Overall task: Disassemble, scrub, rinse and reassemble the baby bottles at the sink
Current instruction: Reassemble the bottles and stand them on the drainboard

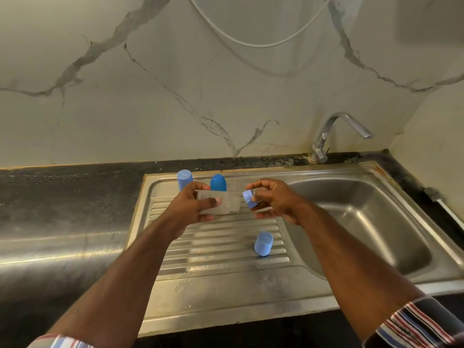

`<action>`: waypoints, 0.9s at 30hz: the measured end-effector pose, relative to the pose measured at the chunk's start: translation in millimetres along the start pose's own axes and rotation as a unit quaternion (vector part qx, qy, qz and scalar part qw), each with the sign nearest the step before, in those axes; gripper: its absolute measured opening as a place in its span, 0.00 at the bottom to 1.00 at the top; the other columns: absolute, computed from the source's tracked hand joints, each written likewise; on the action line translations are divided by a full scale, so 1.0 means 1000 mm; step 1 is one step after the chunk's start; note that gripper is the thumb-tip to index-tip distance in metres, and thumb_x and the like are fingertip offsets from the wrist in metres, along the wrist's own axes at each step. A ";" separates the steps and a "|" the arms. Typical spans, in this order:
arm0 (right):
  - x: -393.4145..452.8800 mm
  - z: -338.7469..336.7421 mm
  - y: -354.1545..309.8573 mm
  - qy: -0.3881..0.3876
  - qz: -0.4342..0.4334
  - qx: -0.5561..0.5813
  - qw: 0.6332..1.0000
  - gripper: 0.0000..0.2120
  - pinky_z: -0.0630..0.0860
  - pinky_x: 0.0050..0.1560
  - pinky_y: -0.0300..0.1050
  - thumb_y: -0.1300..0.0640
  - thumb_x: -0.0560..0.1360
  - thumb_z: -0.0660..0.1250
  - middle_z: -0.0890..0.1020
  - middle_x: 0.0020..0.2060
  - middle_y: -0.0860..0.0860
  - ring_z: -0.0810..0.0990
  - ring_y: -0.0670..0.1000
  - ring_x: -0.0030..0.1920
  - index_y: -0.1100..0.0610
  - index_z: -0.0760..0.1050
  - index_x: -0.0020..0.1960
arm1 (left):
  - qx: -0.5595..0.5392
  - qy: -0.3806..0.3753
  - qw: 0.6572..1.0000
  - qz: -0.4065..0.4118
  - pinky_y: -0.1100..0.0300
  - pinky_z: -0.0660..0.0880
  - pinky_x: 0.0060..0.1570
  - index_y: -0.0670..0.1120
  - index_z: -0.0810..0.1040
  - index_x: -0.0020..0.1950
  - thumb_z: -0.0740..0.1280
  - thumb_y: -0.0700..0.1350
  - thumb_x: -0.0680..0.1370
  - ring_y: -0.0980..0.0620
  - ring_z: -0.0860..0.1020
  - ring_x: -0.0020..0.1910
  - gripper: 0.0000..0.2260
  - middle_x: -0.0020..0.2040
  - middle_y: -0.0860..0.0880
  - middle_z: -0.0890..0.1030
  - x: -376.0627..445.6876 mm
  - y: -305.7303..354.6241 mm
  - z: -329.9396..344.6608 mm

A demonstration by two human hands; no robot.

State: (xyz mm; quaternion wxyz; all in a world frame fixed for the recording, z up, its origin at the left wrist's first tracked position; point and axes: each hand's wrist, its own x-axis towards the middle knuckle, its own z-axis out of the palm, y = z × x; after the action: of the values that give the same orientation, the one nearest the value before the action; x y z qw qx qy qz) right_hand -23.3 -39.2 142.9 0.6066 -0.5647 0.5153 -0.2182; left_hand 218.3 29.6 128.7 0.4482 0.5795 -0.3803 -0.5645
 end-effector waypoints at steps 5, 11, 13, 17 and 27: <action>0.000 0.003 0.000 -0.021 -0.046 0.080 0.995 0.19 0.83 0.51 0.51 0.73 0.71 0.73 0.80 0.56 0.62 0.84 0.57 0.51 0.60 0.79 0.59 | -0.053 -0.004 0.999 0.006 0.55 0.81 0.47 0.45 0.75 0.60 0.76 0.42 0.75 0.47 0.81 0.53 0.16 0.58 0.45 0.78 0.002 -0.006 0.005; -0.001 -0.001 -0.001 -0.004 -0.115 -0.070 0.991 0.23 0.82 0.49 0.43 0.69 0.68 0.78 0.82 0.51 0.53 0.83 0.46 0.46 0.56 0.79 0.59 | 0.100 -0.057 0.993 -0.006 0.56 0.83 0.49 0.54 0.76 0.63 0.79 0.41 0.72 0.48 0.79 0.57 0.22 0.61 0.48 0.75 0.007 -0.012 0.010; 0.000 0.000 -0.001 0.001 -0.125 -0.104 0.987 0.24 0.82 0.51 0.42 0.69 0.67 0.79 0.82 0.51 0.50 0.82 0.44 0.45 0.56 0.79 0.59 | 0.135 -0.053 0.989 0.011 0.54 0.83 0.52 0.56 0.77 0.60 0.79 0.42 0.72 0.48 0.79 0.57 0.21 0.60 0.48 0.77 0.008 -0.013 0.013; 0.002 -0.001 -0.001 0.009 -0.124 -0.129 0.984 0.25 0.80 0.48 0.40 0.70 0.66 0.79 0.82 0.52 0.50 0.81 0.44 0.46 0.57 0.79 0.59 | 0.104 -0.055 0.993 0.015 0.49 0.82 0.56 0.56 0.78 0.58 0.77 0.45 0.74 0.47 0.79 0.57 0.16 0.59 0.48 0.78 0.007 -0.015 0.009; 0.009 0.006 -0.002 0.002 -0.137 -0.157 0.978 0.24 0.82 0.50 0.45 0.71 0.64 0.79 0.83 0.51 0.51 0.83 0.49 0.49 0.56 0.80 0.56 | 0.209 -0.058 0.974 0.060 0.58 0.80 0.50 0.56 0.74 0.61 0.80 0.43 0.71 0.52 0.77 0.55 0.23 0.56 0.54 0.76 0.012 -0.017 0.008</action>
State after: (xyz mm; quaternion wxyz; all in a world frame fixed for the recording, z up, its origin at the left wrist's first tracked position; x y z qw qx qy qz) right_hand -14.1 -44.4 140.2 0.4737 -0.7175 0.4622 -0.2173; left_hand 209.9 22.5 109.4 0.3277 0.6029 -0.5494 -0.4768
